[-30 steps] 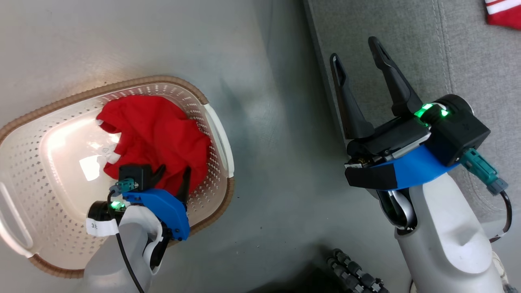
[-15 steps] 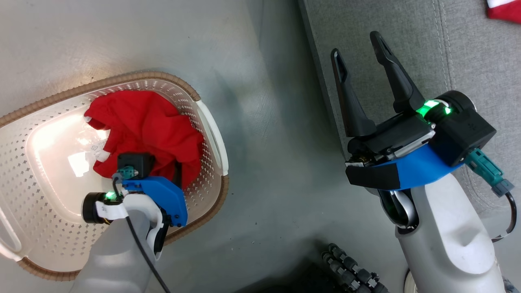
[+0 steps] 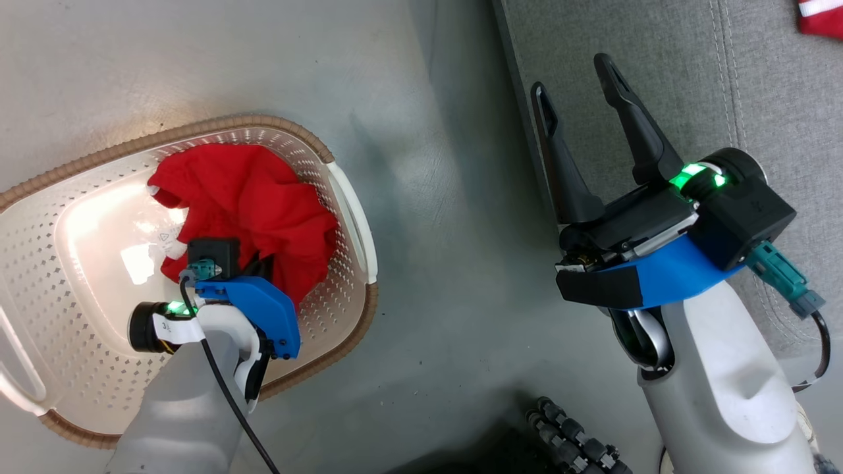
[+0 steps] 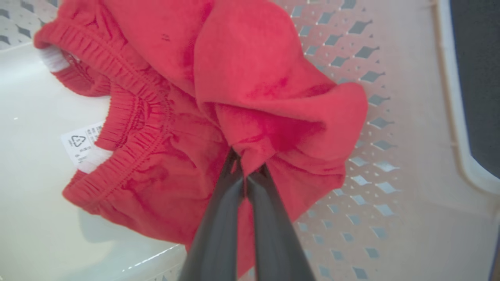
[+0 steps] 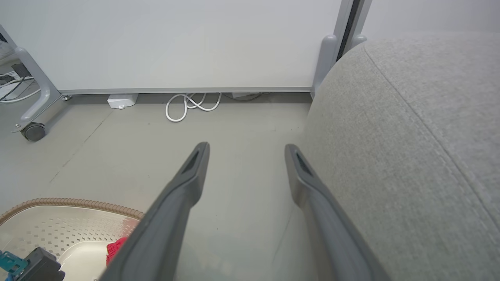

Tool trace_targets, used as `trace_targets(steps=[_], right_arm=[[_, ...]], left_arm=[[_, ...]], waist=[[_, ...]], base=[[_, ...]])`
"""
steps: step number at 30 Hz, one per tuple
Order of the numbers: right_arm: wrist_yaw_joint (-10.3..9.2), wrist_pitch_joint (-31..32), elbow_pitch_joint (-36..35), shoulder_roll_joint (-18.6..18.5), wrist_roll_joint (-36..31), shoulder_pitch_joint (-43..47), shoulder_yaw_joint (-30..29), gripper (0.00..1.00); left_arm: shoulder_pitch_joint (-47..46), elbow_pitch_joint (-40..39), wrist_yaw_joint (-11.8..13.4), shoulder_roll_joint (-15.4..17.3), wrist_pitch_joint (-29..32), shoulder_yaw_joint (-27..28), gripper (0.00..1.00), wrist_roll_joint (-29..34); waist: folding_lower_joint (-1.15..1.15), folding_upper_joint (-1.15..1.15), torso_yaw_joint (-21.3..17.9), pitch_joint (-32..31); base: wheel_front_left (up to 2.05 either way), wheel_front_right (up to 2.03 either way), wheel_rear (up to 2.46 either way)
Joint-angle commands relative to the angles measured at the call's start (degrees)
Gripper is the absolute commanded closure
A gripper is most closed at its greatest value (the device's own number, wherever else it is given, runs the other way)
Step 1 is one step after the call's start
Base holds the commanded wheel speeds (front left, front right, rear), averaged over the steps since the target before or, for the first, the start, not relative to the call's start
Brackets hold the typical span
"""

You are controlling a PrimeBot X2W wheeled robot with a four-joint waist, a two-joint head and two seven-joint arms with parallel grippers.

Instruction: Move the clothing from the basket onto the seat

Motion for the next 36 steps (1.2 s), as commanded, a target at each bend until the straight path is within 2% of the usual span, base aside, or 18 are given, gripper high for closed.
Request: trace_targets(steps=[1,8,14,22,29,36], right_arm=[[0.01,-0.3,0.2,0.1,-0.1,-0.3,0.1,0.00],[0.01,-0.3,1.4,0.1,-1.4,-0.4,0.2,0.00],[0.01,-0.1,4.3,0.0,-3.6,0.0,0.6,0.00],[0.01,1.1,8.2,0.0,-5.5,2.4,0.0,0.00],[0.01,2.8,11.1,0.0,-5.9,7.7,-0.7,0.00],[0.01,4.6,11.9,-0.1,-5.4,13.5,-1.0,0.00]], left_arm=[[-1.2,0.2,-0.4,-0.1,-0.3,-0.3,1.00,-0.2],[-1.1,0.8,-0.9,-1.0,-0.7,-0.5,1.00,-0.9],[0.6,0.2,-1.1,-2.6,-1.5,-0.5,1.00,-1.8],[6.5,-5.0,-1.5,-3.6,-1.9,-2.7,1.00,-1.5],[12.6,-11.6,-1.5,-3.7,-1.9,-8.2,1.00,-1.5],[14.2,-17.3,-1.5,-3.7,-2.0,-13.4,1.00,-2.6]], waist=[[0.00,0.00,0.1,-0.2],[0.00,0.00,1.6,-2.4],[0.00,0.00,4.6,-8.2],[0.00,0.00,9.7,-20.6],[0.00,0.00,14.1,-32.3],[0.00,0.00,17.5,-41.7]], base=[[0.00,0.00,0.00],[0.00,0.00,0.00],[0.00,0.00,0.00],[0.00,0.00,0.00],[0.00,0.00,0.00],[0.00,0.00,0.00]])
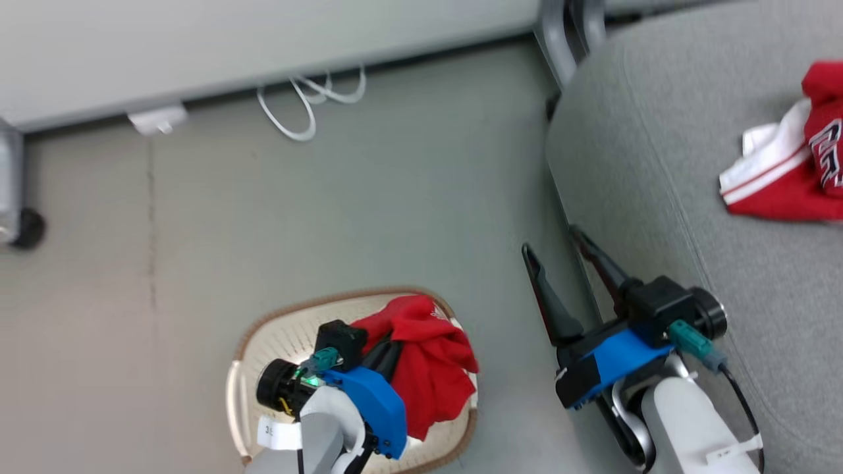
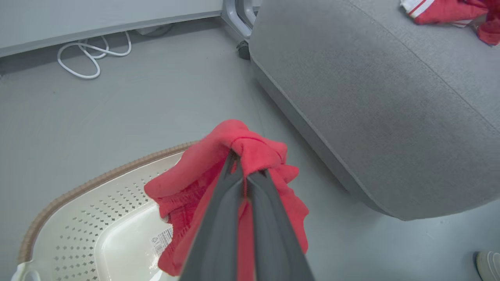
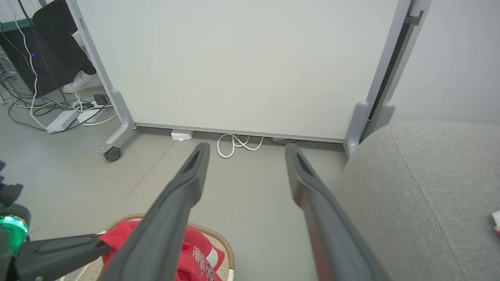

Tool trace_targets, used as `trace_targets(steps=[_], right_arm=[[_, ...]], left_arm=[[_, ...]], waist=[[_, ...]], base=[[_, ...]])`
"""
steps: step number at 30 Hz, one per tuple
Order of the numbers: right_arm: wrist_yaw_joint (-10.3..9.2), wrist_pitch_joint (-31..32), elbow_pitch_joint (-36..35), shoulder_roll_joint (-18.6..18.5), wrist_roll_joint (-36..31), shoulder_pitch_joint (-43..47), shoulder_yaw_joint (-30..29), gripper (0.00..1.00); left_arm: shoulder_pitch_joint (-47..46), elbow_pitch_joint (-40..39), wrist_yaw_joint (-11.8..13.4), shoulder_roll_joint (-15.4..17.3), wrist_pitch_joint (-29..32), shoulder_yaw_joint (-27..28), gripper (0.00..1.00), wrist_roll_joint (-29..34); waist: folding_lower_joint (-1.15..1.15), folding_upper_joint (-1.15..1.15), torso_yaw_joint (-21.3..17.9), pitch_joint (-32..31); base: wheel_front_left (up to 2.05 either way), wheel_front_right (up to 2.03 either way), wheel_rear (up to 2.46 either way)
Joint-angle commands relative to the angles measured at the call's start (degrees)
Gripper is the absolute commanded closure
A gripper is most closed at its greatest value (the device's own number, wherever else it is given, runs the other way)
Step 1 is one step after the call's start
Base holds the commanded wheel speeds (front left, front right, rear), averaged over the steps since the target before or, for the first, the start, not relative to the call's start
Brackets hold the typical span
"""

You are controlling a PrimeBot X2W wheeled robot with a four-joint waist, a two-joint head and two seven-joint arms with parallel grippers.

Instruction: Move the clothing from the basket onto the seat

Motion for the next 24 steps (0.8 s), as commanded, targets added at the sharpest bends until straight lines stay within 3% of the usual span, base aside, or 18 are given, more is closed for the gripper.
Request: trace_targets(steps=[1,11,24], right_arm=[[0.01,0.4,0.0,-0.1,0.3,2.2,0.1,0.00],[0.01,1.9,0.2,-0.1,2.4,7.2,1.7,0.00],[0.01,2.6,-0.5,-0.1,3.9,9.4,2.5,0.00]], left_arm=[[0.6,-1.6,-0.4,-0.1,-0.3,-1.1,1.00,-0.5],[-3.3,-8.4,-0.4,0.5,-0.3,-6.0,1.00,-2.9],[-12.4,-12.7,-0.4,0.5,-0.1,-11.4,1.00,-7.4]], waist=[[0.02,0.00,4.5,-8.0],[0.02,0.00,6.4,-17.0],[0.02,0.00,7.0,-20.6]], base=[[0.00,0.00,0.00],[0.00,0.00,0.00],[0.00,0.00,0.00]])
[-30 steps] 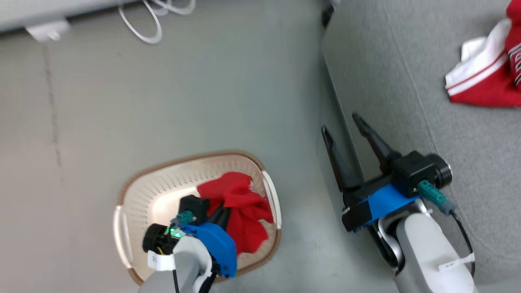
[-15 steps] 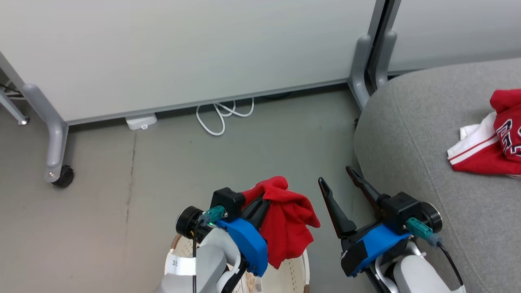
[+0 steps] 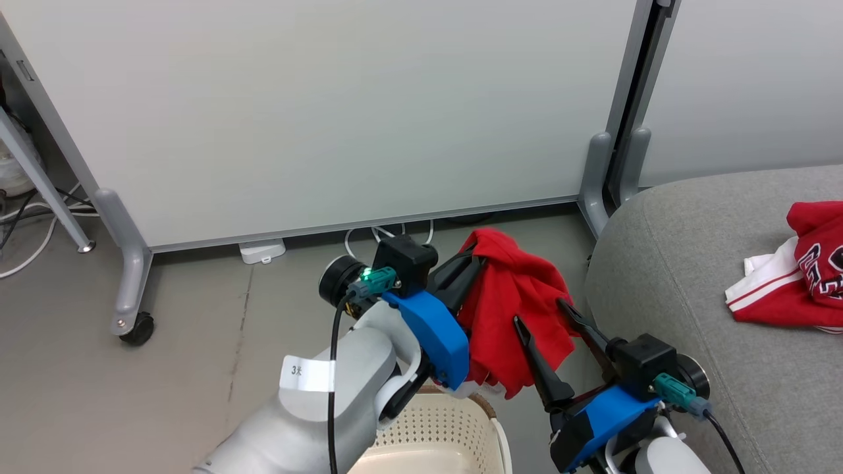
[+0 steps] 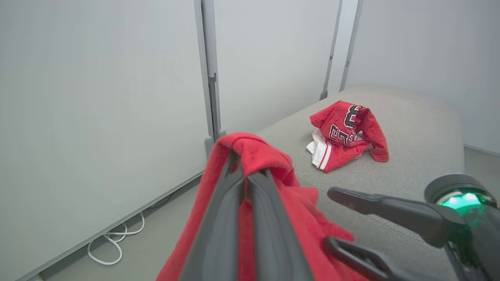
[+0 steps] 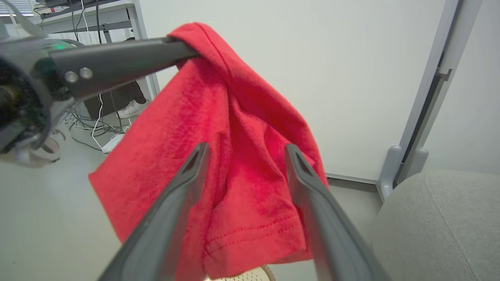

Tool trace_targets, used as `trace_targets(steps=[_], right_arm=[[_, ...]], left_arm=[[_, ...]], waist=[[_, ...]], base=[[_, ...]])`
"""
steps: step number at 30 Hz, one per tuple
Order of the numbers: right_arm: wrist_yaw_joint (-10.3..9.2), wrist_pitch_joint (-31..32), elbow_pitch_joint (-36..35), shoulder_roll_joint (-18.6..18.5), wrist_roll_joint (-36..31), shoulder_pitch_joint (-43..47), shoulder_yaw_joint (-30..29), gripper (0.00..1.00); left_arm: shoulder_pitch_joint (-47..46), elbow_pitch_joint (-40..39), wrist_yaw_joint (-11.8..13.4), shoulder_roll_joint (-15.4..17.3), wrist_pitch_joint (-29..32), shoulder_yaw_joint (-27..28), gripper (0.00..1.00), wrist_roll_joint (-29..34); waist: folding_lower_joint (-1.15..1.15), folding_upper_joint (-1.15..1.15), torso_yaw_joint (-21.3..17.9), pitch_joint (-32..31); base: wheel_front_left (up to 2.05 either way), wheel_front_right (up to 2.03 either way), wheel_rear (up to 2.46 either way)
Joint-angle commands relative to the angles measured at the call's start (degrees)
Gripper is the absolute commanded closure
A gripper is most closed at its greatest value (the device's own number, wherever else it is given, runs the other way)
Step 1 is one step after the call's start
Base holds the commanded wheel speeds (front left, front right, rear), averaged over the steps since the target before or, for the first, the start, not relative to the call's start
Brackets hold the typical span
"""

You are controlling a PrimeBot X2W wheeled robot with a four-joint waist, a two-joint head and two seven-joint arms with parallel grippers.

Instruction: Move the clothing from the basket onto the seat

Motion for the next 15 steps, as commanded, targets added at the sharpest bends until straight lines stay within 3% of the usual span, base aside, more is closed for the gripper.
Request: trace_targets(steps=[1,15], right_arm=[[0.01,0.0,-0.2,-0.1,0.1,0.7,0.1,0.00],[0.01,0.7,-1.2,-0.1,1.3,1.2,2.2,0.00]], left_arm=[[-1.2,-0.3,-0.4,0.1,-0.1,-0.6,1.00,-0.5],[-2.6,0.9,-0.4,0.2,-0.3,-2.8,1.00,-3.2]], waist=[[0.01,-0.01,0.0,-0.4],[0.01,-0.01,-0.1,-0.6]], base=[[0.00,0.00,0.00],[0.00,0.00,0.00]])
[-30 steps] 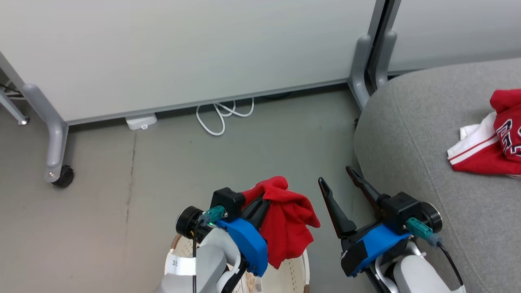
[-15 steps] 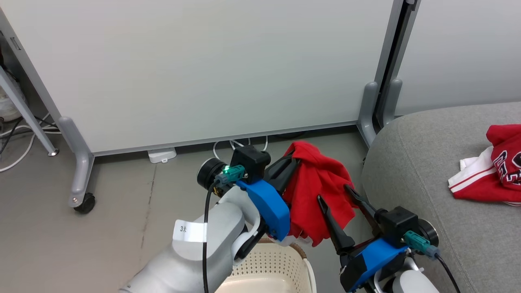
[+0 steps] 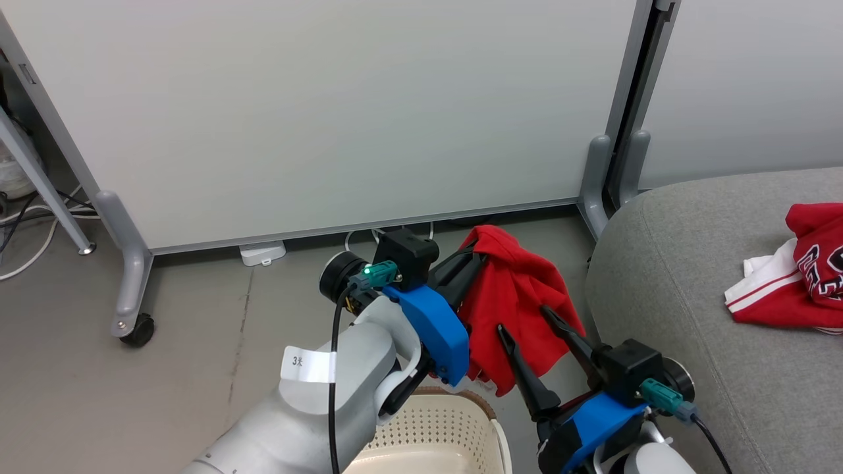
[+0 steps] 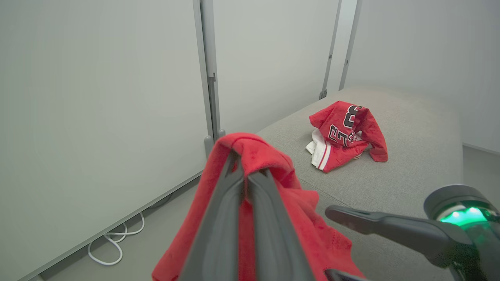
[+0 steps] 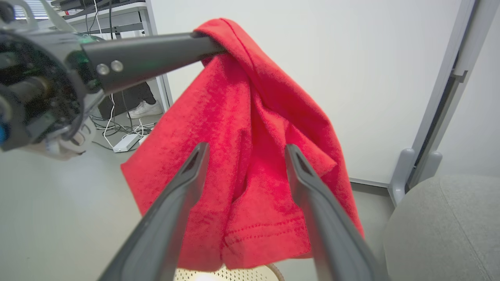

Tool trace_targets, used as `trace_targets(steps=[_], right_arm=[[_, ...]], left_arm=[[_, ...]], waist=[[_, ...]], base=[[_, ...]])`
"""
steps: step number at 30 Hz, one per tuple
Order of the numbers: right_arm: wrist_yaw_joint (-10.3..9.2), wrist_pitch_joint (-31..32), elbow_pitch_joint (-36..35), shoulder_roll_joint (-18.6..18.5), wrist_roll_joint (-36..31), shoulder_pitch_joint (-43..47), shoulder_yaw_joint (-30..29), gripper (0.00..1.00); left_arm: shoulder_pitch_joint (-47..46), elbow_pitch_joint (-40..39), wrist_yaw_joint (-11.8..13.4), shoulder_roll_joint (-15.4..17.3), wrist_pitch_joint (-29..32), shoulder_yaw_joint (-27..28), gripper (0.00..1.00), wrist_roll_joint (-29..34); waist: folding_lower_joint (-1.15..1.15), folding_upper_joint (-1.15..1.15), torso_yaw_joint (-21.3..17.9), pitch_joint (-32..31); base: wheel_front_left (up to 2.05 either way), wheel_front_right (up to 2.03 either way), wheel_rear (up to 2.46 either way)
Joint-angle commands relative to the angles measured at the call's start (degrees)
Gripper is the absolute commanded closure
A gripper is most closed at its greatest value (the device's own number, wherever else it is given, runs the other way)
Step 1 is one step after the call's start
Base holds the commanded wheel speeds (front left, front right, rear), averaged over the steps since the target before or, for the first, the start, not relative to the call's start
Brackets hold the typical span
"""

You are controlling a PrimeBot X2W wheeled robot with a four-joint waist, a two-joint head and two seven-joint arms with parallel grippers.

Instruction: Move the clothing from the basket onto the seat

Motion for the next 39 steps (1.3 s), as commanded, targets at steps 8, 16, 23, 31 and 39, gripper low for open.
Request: trace_targets(steps=[8,16,23,31,39], right_arm=[[0.01,2.0,0.7,-0.1,4.0,-1.9,4.5,0.00],[0.01,3.7,4.4,-0.1,6.3,-6.1,5.1,0.00],[0.01,4.7,11.1,-0.1,6.7,-11.1,6.9,0.00],[0.01,2.8,19.2,-0.1,3.6,-15.9,7.2,1.00],[0.01,1.0,23.5,-0.1,3.4,-17.4,8.4,1.00]], left_arm=[[0.5,0.0,-0.4,0.1,-0.3,0.6,1.00,0.1],[1.0,-0.4,-0.4,-0.2,-0.3,0.2,1.00,-0.1],[0.7,-0.9,-0.4,-0.4,-0.3,-1.1,1.00,-1.1],[0.0,-1.8,-0.4,-0.5,-0.3,-2.1,1.00,-2.3],[-0.3,-1.8,-0.4,-0.5,-0.3,-2.7,1.00,-3.0]], waist=[[0.00,0.00,-0.2,0.8],[0.00,0.00,-0.2,1.6],[0.00,0.00,0.1,2.1],[0.00,0.00,0.2,2.1],[0.00,0.00,0.2,2.0]], base=[[0.00,0.00,0.00],[0.00,0.00,0.00],[0.00,0.00,0.00],[0.00,0.00,0.00],[0.00,0.00,0.00]])
